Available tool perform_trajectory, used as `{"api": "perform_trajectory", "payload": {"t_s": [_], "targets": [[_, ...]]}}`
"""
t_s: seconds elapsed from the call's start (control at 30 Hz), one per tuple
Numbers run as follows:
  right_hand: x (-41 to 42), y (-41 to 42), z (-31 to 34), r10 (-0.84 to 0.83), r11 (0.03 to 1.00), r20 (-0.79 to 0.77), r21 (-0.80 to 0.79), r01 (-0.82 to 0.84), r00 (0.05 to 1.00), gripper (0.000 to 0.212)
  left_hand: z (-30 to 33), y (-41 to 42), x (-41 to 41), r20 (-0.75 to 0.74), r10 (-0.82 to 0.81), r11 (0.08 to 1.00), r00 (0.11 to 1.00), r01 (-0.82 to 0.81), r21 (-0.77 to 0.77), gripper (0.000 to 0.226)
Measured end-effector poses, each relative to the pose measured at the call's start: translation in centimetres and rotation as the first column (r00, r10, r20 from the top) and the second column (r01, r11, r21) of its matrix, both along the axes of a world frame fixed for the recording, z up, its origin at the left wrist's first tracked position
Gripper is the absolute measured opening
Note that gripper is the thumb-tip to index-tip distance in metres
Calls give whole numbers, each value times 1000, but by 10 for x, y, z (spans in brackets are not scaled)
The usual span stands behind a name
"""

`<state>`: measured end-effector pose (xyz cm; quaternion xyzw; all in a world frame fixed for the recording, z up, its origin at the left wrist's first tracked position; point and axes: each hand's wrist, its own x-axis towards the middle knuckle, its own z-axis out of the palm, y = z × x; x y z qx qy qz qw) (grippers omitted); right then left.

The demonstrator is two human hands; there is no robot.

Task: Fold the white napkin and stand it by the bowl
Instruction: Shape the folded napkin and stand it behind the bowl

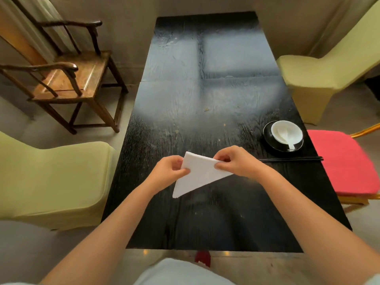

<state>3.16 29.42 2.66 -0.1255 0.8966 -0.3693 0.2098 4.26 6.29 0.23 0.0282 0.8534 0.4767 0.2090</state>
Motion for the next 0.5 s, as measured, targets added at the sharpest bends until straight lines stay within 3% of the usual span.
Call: {"api": "perform_trajectory", "payload": {"t_s": [0.2,0.37,0.5], "targets": [[15,26,2,-201,947,140,-227,229,970,10,-3,-8,21,192,-3,997,981,-11,75,10],[25,43,6,-127,984,324,-79,161,937,16,6,0,14,179,39,990,983,-62,125,9],[33,55,7,-163,976,418,-62,207,894,19,11,6,1,185,18,985,983,-49,166,12]]}}
